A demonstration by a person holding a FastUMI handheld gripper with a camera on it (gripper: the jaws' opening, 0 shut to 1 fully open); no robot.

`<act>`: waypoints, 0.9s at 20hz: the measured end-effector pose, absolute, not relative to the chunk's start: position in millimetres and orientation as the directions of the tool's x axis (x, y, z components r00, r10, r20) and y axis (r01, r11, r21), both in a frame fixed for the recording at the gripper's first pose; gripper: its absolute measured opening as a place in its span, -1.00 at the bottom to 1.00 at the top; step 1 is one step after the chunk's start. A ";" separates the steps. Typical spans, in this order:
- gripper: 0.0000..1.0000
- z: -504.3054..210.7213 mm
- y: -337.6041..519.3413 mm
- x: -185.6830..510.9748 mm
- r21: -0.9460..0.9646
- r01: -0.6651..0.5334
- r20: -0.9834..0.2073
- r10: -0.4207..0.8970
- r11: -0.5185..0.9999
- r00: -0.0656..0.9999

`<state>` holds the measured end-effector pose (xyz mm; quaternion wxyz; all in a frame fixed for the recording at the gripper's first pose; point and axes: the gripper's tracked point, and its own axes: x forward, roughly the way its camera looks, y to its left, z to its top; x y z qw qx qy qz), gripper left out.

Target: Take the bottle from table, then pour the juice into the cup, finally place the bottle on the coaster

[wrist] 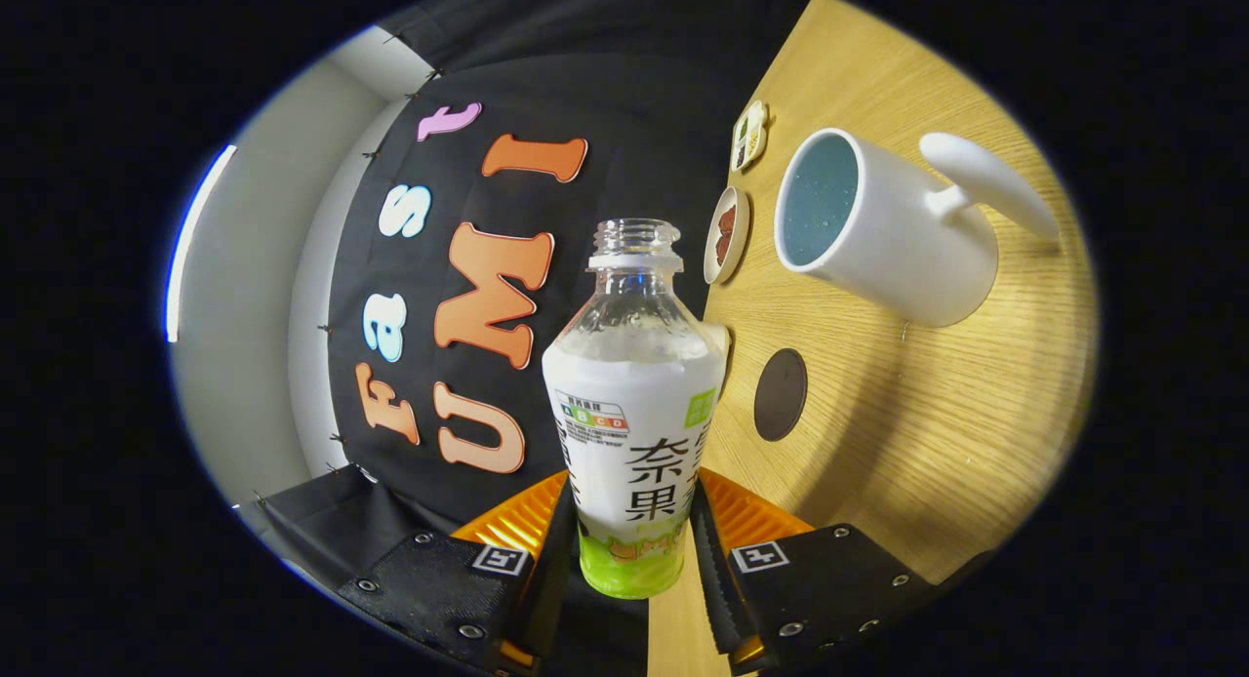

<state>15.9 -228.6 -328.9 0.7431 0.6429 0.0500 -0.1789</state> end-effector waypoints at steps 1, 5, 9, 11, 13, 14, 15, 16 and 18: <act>0.21 -329.3 -229.0 15.7 0.941 0.325 -0.302 -0.202 0.094 0.932; 0.22 -329.1 -229.7 17.1 0.950 0.310 -0.297 -0.201 0.035 0.933; 0.21 -320.3 -231.1 20.0 0.960 0.275 -0.278 -0.209 -0.048 0.937; 0.22 -318.5 -232.0 20.3 0.962 0.264 -0.274 -0.216 -0.074 0.937; 0.21 -317.7 -233.5 20.4 0.961 0.262 -0.276 -0.221 -0.089 0.935; 0.22 -317.4 -234.2 19.3 0.961 0.261 -0.276 -0.224 -0.096 0.934; 0.22 -317.9 -235.7 19.1 0.960 0.260 -0.277 -0.227 -0.102 0.934; 0.22 -318.3 -237.7 17.8 0.960 0.258 -0.277 -0.229 -0.109 0.933; 0.22 -323.1 -242.0 18.5 0.959 0.255 -0.278 -0.233 -0.127 0.932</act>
